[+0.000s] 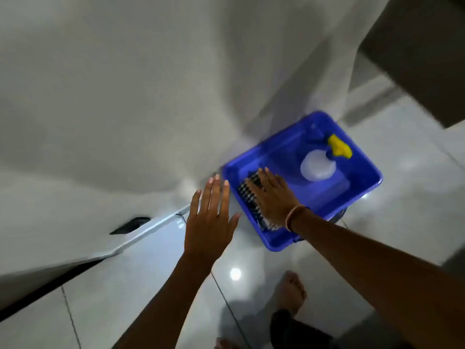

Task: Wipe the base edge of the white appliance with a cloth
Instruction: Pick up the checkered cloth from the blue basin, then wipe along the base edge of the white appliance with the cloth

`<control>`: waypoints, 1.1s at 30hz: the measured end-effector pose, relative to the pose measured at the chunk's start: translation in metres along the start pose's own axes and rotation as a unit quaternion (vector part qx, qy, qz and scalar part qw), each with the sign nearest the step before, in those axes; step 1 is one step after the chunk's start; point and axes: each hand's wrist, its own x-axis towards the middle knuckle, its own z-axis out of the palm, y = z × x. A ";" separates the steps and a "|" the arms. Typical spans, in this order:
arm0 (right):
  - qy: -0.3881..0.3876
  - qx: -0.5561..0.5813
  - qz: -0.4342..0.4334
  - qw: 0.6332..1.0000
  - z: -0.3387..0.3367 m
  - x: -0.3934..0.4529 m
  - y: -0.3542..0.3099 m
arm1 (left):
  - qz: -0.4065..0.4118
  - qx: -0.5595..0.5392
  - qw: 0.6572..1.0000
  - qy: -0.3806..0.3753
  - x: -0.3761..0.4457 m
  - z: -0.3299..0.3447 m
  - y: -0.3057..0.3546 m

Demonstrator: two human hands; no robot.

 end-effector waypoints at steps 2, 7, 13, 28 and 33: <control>-0.064 0.033 0.029 0.997 0.024 0.027 0.011 | 0.018 0.003 0.999 -0.041 0.016 0.040 0.000; -0.041 0.053 0.038 0.997 0.093 0.038 0.022 | 0.094 -0.002 0.993 -0.078 0.029 0.120 -0.017; 0.103 -0.027 0.052 0.993 0.084 0.045 0.018 | 0.160 -0.030 0.986 -0.039 0.037 0.129 -0.039; 0.475 0.689 0.431 0.336 0.226 0.091 -0.331 | 0.345 0.237 0.908 -0.009 0.016 0.129 -0.199; 0.399 0.676 0.364 0.501 0.294 0.175 -0.353 | 0.369 0.358 0.854 0.084 0.042 0.177 -0.204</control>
